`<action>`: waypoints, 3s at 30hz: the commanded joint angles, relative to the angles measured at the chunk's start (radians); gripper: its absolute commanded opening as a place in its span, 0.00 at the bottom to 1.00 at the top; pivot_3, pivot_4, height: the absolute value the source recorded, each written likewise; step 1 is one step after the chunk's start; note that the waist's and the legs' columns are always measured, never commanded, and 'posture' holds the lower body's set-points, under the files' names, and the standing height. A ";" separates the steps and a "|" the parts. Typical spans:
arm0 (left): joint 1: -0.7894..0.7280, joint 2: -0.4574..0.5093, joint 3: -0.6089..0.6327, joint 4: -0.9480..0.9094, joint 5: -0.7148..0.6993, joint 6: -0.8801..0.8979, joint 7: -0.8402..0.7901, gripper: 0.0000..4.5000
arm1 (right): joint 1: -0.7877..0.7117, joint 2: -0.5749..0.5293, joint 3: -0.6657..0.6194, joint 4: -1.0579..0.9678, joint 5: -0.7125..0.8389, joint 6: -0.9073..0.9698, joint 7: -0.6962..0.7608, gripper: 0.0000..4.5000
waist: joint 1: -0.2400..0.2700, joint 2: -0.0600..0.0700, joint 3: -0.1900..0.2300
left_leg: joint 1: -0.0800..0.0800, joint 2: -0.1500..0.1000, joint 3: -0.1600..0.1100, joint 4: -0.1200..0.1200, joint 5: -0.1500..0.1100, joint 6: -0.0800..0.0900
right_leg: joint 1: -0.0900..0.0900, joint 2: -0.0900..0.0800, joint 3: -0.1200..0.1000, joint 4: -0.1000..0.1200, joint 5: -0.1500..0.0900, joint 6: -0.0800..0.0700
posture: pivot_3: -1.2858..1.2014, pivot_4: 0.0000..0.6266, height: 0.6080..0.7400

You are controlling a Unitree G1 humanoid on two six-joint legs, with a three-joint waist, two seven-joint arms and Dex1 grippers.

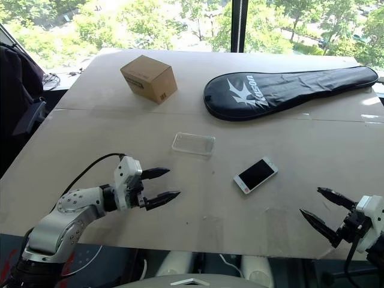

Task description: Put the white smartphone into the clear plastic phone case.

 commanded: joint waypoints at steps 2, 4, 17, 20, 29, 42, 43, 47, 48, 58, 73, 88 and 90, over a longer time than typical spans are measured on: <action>0.024 0.028 0.013 -0.026 -0.020 -0.006 -0.043 0.99 | -0.014 -0.015 -0.008 0.004 0.004 -0.011 0.047 1.00 | -0.001 0.000 0.000 | 0.000 0.000 0.000 0.000 0.000 0.000 | 0.000 0.000 0.000 0.000 0.000 0.000 | 0.52 0.24 1.00; 0.037 0.029 0.024 -0.036 -0.040 0.007 -0.046 0.99 | -0.021 -0.008 0.005 0.003 -0.001 -0.011 0.054 1.00 | -0.002 0.000 0.000 | 0.000 0.000 0.000 0.000 0.000 0.000 | 0.000 0.000 0.000 0.000 0.000 0.000 | 0.52 0.24 1.00; -0.025 0.029 -0.005 0.019 -0.006 -0.045 -0.070 0.99 | -0.062 -0.021 0.019 -0.019 -0.035 -0.033 0.076 1.00 | 0.004 0.001 0.000 | 0.000 0.000 0.000 0.000 0.001 -0.001 | 0.000 0.000 0.000 0.000 0.000 0.000 | 0.52 0.24 1.00; -0.187 0.023 -0.088 0.155 0.070 -0.106 -0.132 0.99 | -0.097 -0.018 0.041 -0.097 0.010 -0.013 0.087 1.00 | 0.005 0.001 0.001 | 0.000 0.000 0.000 0.002 0.002 -0.003 | 0.001 0.000 -0.001 0.001 0.000 0.000 | 0.52 0.24 1.00; -0.645 -0.058 -0.274 0.737 0.297 -0.395 -0.318 0.99 | -0.212 -0.026 0.151 -0.347 0.116 0.153 0.000 1.00 | -0.002 -0.001 0.002 | -0.001 -0.002 -0.003 0.005 0.002 -0.004 | 0.001 0.008 -0.002 0.001 0.000 0.001 | 0.52 0.24 1.00; -0.855 -0.169 -0.313 1.247 0.440 -0.605 -0.414 0.63 | -0.152 -0.024 0.113 -0.431 0.138 0.193 -0.071 1.00 | -0.001 -0.005 0.003 | -0.001 -0.004 -0.006 0.008 0.002 -0.003 | 0.002 0.008 -0.003 0.003 0.001 0.003 | 0.52 0.24 1.00; -0.859 -0.170 -0.318 1.260 0.453 -0.630 -0.415 0.51 | -0.147 -0.026 0.110 -0.432 0.141 0.193 -0.070 1.00 | -0.003 -0.005 0.003 | -0.001 -0.004 -0.005 0.008 0.002 -0.003 | 0.002 0.008 -0.003 0.003 0.001 0.003 | 0.52 0.24 1.00; -0.870 -0.179 -0.316 1.284 0.467 -0.654 -0.432 0.12 | -0.142 -0.028 0.106 -0.429 0.141 0.190 -0.067 1.00 | -0.002 -0.005 0.002 | 0.000 -0.004 -0.005 0.008 0.002 -0.003 | 0.002 0.008 -0.002 0.003 0.001 0.003 | 0.52 0.24 1.00; -0.870 -0.183 -0.314 1.283 0.466 -0.657 -0.440 0.04 | -0.144 -0.027 0.106 -0.426 0.140 0.190 -0.066 1.00 | -0.002 -0.005 0.002 | 0.000 -0.004 -0.005 0.008 0.002 -0.003 | 0.002 0.008 -0.002 0.003 0.001 0.003 | 0.52 0.24 1.00; -0.596 -0.177 -0.379 0.617 0.287 -0.226 -0.586 0.01 | -0.141 -0.035 0.126 -0.415 0.127 0.199 -0.048 1.00 | 0.001 -0.004 0.002 | -0.002 -0.003 -0.006 0.007 0.001 -0.002 | 0.002 0.004 -0.001 0.001 0.001 0.003 | 0.52 0.24 1.00; -0.509 -0.129 -0.384 0.353 0.267 -0.071 -0.491 0.97 | -0.158 -0.077 0.156 -0.404 0.051 0.198 -0.036 1.00 | 0.000 -0.004 0.002 | 0.000 -0.003 -0.005 0.008 0.001 -0.002 | 0.002 0.006 0.000 0.004 0.001 0.003 | 0.52 0.24 1.00; -0.486 -0.003 -0.203 0.055 0.034 0.137 -0.417 0.99 | -0.582 -0.165 0.423 -0.069 -0.242 0.290 -0.078 1.00 | -0.019 -0.006 0.005 | -0.001 -0.003 -0.006 0.008 0.002 -0.003 | 0.001 0.005 0.002 0.002 0.001 0.003 | 0.52 0.24 1.00; -0.478 0.010 -0.197 0.028 0.027 0.145 -0.396 0.99 | -0.676 -0.138 0.443 0.013 -0.239 0.270 -0.042 1.00 | -0.017 -0.007 0.005 | -0.001 -0.003 -0.006 0.008 0.002 -0.003 | 0.001 0.005 0.002 0.002 0.001 0.003 | 0.52 0.24 1.00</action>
